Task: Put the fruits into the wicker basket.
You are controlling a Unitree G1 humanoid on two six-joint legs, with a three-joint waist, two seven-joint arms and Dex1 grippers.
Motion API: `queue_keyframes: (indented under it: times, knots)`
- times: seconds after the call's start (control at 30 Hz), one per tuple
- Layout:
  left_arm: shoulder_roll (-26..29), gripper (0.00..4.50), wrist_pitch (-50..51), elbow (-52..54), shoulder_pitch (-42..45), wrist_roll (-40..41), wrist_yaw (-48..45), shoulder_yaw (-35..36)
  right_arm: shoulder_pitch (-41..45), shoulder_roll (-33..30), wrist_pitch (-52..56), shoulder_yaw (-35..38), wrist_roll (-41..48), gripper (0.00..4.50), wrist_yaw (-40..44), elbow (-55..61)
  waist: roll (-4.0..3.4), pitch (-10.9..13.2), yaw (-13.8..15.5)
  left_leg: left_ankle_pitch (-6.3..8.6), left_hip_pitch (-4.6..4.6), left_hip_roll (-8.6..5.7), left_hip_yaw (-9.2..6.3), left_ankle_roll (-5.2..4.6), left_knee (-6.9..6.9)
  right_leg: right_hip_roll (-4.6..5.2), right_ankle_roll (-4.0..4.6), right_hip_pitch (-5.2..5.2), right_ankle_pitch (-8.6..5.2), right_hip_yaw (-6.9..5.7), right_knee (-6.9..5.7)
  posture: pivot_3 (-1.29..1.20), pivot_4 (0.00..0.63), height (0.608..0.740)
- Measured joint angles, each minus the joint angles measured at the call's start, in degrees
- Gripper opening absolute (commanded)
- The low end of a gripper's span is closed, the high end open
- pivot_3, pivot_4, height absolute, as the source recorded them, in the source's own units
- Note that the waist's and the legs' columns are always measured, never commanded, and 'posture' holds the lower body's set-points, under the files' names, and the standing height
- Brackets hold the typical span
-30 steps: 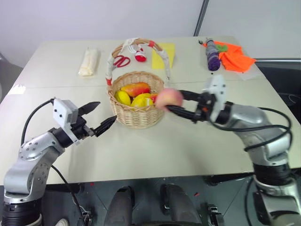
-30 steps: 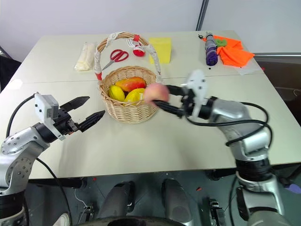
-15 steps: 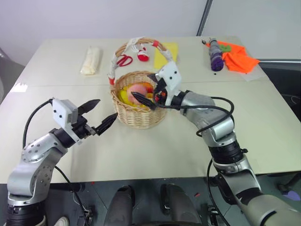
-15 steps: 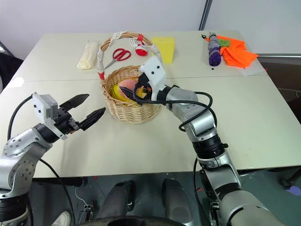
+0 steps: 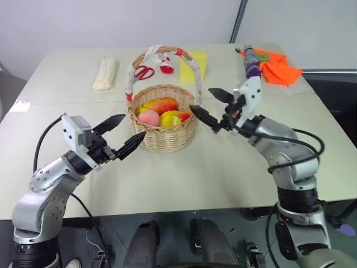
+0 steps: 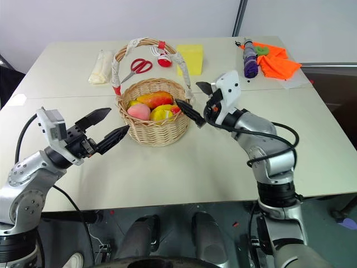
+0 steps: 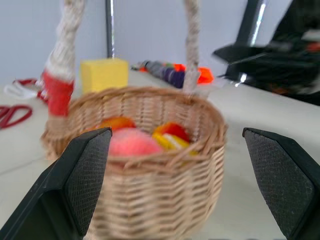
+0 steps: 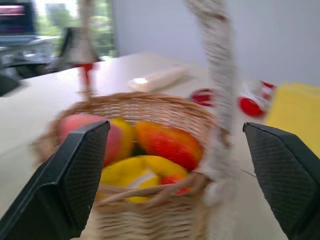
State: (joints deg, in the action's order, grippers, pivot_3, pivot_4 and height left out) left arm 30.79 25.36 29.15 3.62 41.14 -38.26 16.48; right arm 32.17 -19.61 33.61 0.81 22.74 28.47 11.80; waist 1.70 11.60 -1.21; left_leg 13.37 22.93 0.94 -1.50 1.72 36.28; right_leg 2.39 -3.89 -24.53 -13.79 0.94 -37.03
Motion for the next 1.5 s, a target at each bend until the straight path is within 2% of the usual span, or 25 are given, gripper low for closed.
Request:
queue_keyframes:
  times: [0.07,0.17,0.4,0.43,0.6,0.7,0.83,0.97,1.1,1.2,1.37,1.5]
  knots:
    - [0.01,4.5,0.0,-0.06,0.1,-0.03,-0.06,-0.04,2.64,1.84,-1.57,-0.6,-2.15,4.44,-2.06,-5.17,0.0,0.0,0.01,0.0,0.0,0.0,0.01,0.0,-0.01,0.0,-0.01,0.0,0.0,0.0,0.01,0.0,0.15,0.74]
    - [0.01,4.5,0.0,-0.11,0.25,-0.19,-0.08,-0.19,6.2,4.37,-3.68,-0.41,-3.95,3.68,-4.61,-11.61,0.0,0.0,0.19,0.0,0.03,0.0,0.0,0.0,-0.03,0.01,-0.12,0.0,0.05,0.0,0.02,0.0,0.15,0.74]
    - [-0.27,4.5,-0.65,-0.03,-1.15,-0.79,0.0,-0.25,6.46,5.48,-3.02,2.84,-0.97,0.24,-4.88,-11.78,-0.01,0.01,0.35,0.0,0.13,-0.02,-0.02,0.0,-0.02,0.09,-0.2,-0.01,0.07,-0.03,0.08,0.0,0.15,0.74]
    - [-0.48,4.5,-0.88,-0.02,-1.18,-1.0,0.0,-0.4,6.33,5.16,-2.75,3.01,-1.06,0.05,-4.98,-11.52,-0.01,0.0,0.36,0.0,0.12,-0.02,-0.03,0.0,-0.02,0.08,-0.17,-0.01,0.05,-0.03,0.08,0.0,0.15,0.74]
    - [-0.95,4.5,-1.69,-0.03,-1.14,-2.18,0.02,-2.07,4.57,3.74,-1.67,6.14,1.85,0.05,-4.57,-7.56,-0.03,0.02,0.35,0.0,0.12,-0.02,-0.03,0.0,-0.02,0.06,-0.09,-0.02,0.01,-0.03,0.07,0.0,0.15,0.74]
    - [-1.01,4.5,-2.05,-0.18,-0.94,-2.39,-0.04,-2.31,4.32,-1.36,-2.6,9.95,0.97,0.05,-6.22,-7.67,-0.04,0.02,0.76,0.0,0.19,-0.07,-0.04,0.0,0.0,0.13,-0.05,-0.03,-0.02,-0.06,0.1,0.0,0.15,0.74]
    - [-1.03,4.5,-2.14,-1.52,-0.41,-2.77,-0.23,-2.9,4.79,-9.23,-7.56,18.63,-4.46,0.05,-13.92,-15.29,-0.04,0.02,0.58,0.0,0.27,-0.14,0.05,0.0,0.02,0.18,-0.03,-0.02,-0.03,0.0,0.3,0.0,0.15,0.74]
    - [-1.97,4.5,-2.21,-2.18,1.75,-3.24,-0.44,-5.01,6.04,-11.53,-12.2,22.91,-6.72,0.05,-17.67,-24.32,-0.05,0.03,-0.2,0.0,0.15,-0.08,0.18,-0.01,-0.05,0.08,-0.18,-0.03,0.07,0.16,0.28,0.0,0.15,0.74]
    - [-2.53,4.5,-2.32,-2.6,2.76,-3.93,-0.48,-6.32,6.94,-12.06,-16.05,23.18,-7.47,0.05,-17.8,-30.58,-0.08,0.03,-1.22,0.01,0.0,-0.03,0.19,-0.02,-0.14,0.02,-0.25,-0.03,0.08,0.19,0.09,0.0,0.15,0.74]
    - [-2.84,4.5,-2.45,-2.76,2.9,-4.36,-0.45,-6.59,6.94,-12.59,-17.05,23.17,-7.86,1.15,-17.31,-32.52,-0.13,0.06,-1.26,0.0,-0.01,-0.04,0.2,-0.02,-0.13,0.03,-0.25,-0.03,0.08,0.2,0.06,0.0,0.15,0.74]
    - [-2.84,4.5,-2.66,-2.86,2.6,-4.53,-0.48,-6.59,5.72,-13.6,-17.64,23.19,-7.75,3.58,-15.86,-29.44,-0.15,0.07,-1.14,0.01,-0.01,-0.04,0.2,-0.02,-0.11,0.03,-0.26,-0.02,0.08,0.22,0.06,0.0,0.15,0.74]
    - [-2.8,4.5,-3.37,-3.19,1.92,-4.56,-0.62,-6.56,1.69,-14.51,-17.8,23.22,-7.98,3.58,-15.62,-25.97,-0.15,0.07,-0.89,0.0,0.02,-0.06,0.2,-0.02,-0.08,0.06,-0.27,-0.02,0.07,0.23,0.07,0.0,0.15,0.74]
